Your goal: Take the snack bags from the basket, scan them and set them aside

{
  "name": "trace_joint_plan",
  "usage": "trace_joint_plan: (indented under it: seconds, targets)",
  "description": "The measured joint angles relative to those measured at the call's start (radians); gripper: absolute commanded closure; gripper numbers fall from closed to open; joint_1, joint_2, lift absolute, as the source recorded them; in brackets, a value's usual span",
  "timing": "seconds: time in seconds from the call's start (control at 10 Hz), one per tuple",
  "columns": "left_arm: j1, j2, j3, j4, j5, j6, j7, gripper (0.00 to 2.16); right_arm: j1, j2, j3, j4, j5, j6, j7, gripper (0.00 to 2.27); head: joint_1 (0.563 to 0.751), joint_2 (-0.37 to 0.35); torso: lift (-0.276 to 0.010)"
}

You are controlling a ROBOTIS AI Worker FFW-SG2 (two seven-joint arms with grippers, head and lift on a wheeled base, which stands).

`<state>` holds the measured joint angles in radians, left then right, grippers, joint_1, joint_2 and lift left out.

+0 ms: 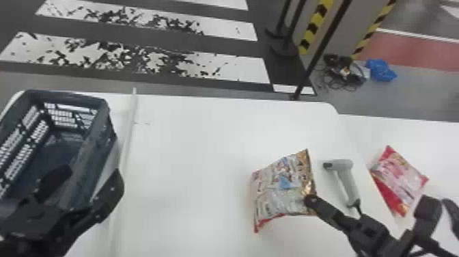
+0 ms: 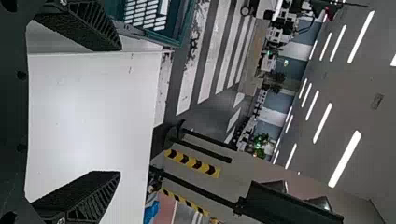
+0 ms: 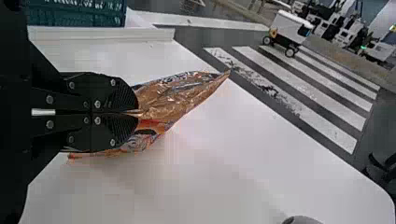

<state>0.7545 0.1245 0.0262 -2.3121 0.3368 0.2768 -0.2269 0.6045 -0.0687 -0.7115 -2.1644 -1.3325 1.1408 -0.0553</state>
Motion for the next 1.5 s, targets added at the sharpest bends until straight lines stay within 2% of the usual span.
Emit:
trace_joint_plan:
  seconds: [0.1, 0.2, 0.3, 0.4, 0.5, 0.7, 0.9, 1.0, 1.1, 1.2, 1.3, 1.5]
  targets:
    - [0.004, 0.000, -0.004, -0.009, -0.004, 0.006, 0.001, 0.04, -0.024, 0.000, -0.014, 0.001, 0.040, 0.031, -0.019, 0.96, 0.695, -0.267, -0.075]
    - [0.005, 0.000, -0.008, -0.012, -0.007, 0.013, 0.002, 0.04, -0.045, -0.002, -0.019, 0.001, 0.096, 0.042, -0.011, 0.08, 0.695, -0.287, -0.075]
    - [0.005, 0.002, -0.012, -0.013, -0.009, 0.017, 0.003, 0.04, -0.070, -0.010, -0.020, 0.002, 0.179, 0.034, 0.048, 0.00, 0.695, -0.299, -0.075]
    - [0.002, 0.004, -0.017, -0.013, -0.010, 0.022, 0.003, 0.04, -0.104, -0.018, -0.016, 0.020, 0.288, -0.014, 0.179, 0.00, 0.695, -0.314, -0.075]
    - [-0.003, 0.007, -0.020, -0.013, -0.010, 0.032, 0.003, 0.04, -0.133, -0.028, -0.009, 0.056, 0.399, -0.102, 0.304, 0.00, 0.695, -0.334, -0.075]
    - [-0.005, 0.013, -0.022, -0.012, -0.010, 0.044, 0.003, 0.04, -0.139, -0.060, 0.028, 0.120, 0.553, -0.333, 0.461, 0.01, 0.695, -0.350, -0.075]
    - [-0.004, 0.012, -0.022, -0.012, -0.012, 0.045, 0.003, 0.04, -0.107, -0.066, 0.076, 0.128, 0.637, -0.513, 0.562, 0.14, 0.695, -0.350, -0.075]
    - [-0.005, 0.009, -0.026, -0.012, -0.016, 0.045, 0.003, 0.04, -0.094, -0.064, 0.098, 0.127, 0.648, -0.557, 0.633, 0.44, 0.695, -0.345, -0.075]
    - [-0.006, 0.007, -0.032, -0.012, -0.022, 0.045, 0.004, 0.04, -0.081, -0.062, 0.137, 0.126, 0.661, -0.576, 0.673, 0.99, 0.695, -0.333, -0.075]
    - [-0.006, 0.006, -0.035, -0.012, -0.025, 0.045, 0.004, 0.04, -0.075, -0.061, 0.179, 0.127, 0.671, -0.573, 0.688, 1.74, 0.695, -0.299, -0.075]
    - [-0.005, 0.006, -0.039, -0.012, -0.027, 0.045, 0.004, 0.04, -0.084, -0.060, 0.244, 0.145, 0.702, -0.568, 0.697, 2.08, 0.695, -0.253, -0.075]
    - [0.003, 0.014, -0.043, -0.017, -0.030, 0.045, 0.003, 0.04, -0.166, -0.062, 0.337, 0.247, 0.787, -0.583, 0.748, 2.20, 0.695, -0.185, -0.075]
